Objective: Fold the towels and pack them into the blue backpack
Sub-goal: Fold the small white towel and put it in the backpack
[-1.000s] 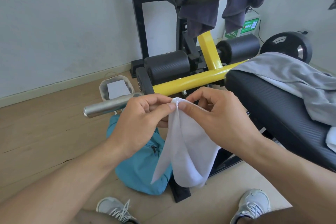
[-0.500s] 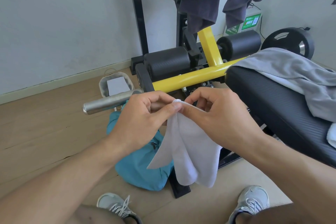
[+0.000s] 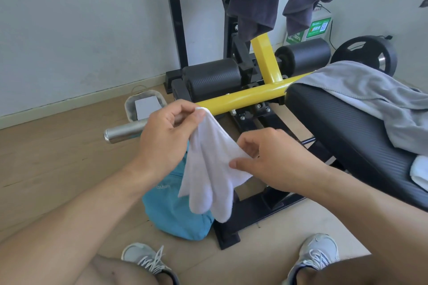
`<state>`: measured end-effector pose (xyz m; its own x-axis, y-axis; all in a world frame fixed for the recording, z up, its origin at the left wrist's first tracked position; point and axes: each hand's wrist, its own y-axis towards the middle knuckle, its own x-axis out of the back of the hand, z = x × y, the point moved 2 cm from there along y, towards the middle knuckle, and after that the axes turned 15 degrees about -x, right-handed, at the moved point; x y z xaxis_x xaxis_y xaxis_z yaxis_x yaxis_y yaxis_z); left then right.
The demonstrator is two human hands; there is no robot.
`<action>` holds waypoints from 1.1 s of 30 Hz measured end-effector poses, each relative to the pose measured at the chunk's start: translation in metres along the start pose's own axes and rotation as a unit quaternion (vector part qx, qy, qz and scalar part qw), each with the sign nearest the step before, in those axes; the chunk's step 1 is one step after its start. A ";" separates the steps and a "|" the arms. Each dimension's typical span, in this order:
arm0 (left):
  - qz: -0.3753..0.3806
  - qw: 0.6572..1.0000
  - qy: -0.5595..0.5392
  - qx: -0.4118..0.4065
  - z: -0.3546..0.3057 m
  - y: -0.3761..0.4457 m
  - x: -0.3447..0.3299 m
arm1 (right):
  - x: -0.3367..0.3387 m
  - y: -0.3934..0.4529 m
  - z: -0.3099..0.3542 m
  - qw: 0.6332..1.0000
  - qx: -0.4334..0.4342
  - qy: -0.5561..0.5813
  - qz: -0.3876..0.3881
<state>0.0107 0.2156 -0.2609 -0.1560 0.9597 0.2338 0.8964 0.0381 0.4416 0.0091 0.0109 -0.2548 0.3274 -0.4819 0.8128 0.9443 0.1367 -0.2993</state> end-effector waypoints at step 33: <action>-0.112 0.994 0.013 -0.010 0.037 0.026 0.061 | 0.048 0.044 -0.042 0.969 -0.090 -0.104 -0.204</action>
<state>0.0396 0.2856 -0.2674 -0.3610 0.9203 0.1506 0.8295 0.2431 0.5028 0.0653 -0.0421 -0.2500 -0.0542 -0.2766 0.9595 0.9817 -0.1902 0.0006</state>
